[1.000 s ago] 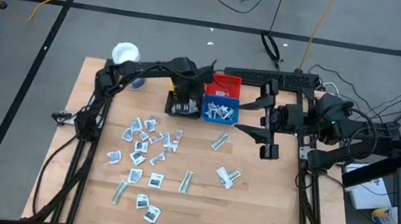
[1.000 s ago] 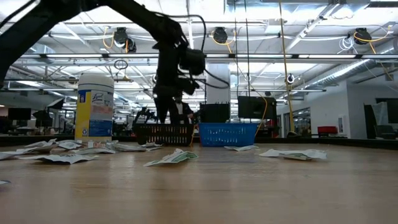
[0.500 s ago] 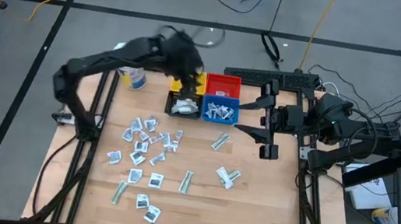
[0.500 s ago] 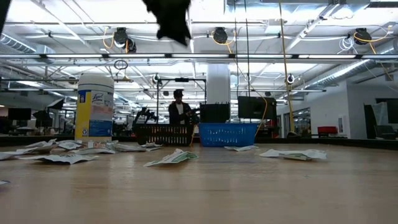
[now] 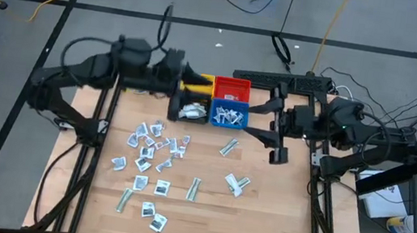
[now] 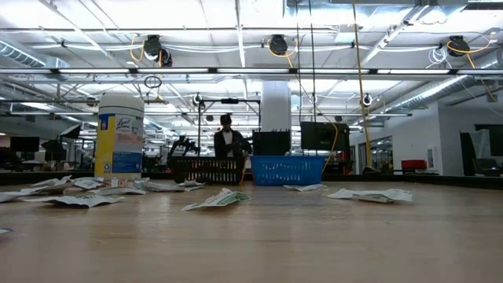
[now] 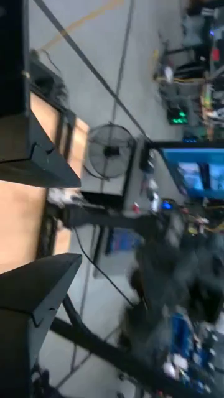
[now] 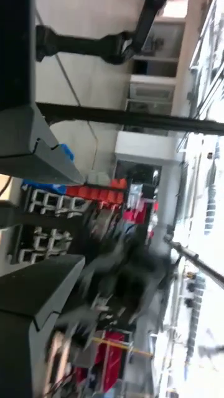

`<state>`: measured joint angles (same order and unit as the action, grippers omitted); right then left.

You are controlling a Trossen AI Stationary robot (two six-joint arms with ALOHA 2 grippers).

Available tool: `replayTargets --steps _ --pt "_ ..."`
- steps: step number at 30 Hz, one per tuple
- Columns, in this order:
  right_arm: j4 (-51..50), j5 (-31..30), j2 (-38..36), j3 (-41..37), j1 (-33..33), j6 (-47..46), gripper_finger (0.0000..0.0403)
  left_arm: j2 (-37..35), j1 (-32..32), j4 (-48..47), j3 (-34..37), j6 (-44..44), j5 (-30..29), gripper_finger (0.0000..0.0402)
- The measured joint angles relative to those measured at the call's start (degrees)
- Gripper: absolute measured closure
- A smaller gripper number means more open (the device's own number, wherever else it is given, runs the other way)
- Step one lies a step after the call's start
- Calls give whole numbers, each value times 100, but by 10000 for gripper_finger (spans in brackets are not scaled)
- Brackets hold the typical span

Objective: Pick & Place First Aid Supplies
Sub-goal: Put the green bandage pack into the black basket

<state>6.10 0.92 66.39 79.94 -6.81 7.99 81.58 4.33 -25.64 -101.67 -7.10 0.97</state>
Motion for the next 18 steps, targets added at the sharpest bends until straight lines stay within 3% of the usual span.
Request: replayTargets --steps 9,18 --pt "-777 -460 0 1 -1 -994 215 195 -1131 432 0 -18 -1037 213" --pt "-4260 -626 510 1012 49 -1495 216 184 -1215 387 0 -97 -965 213"
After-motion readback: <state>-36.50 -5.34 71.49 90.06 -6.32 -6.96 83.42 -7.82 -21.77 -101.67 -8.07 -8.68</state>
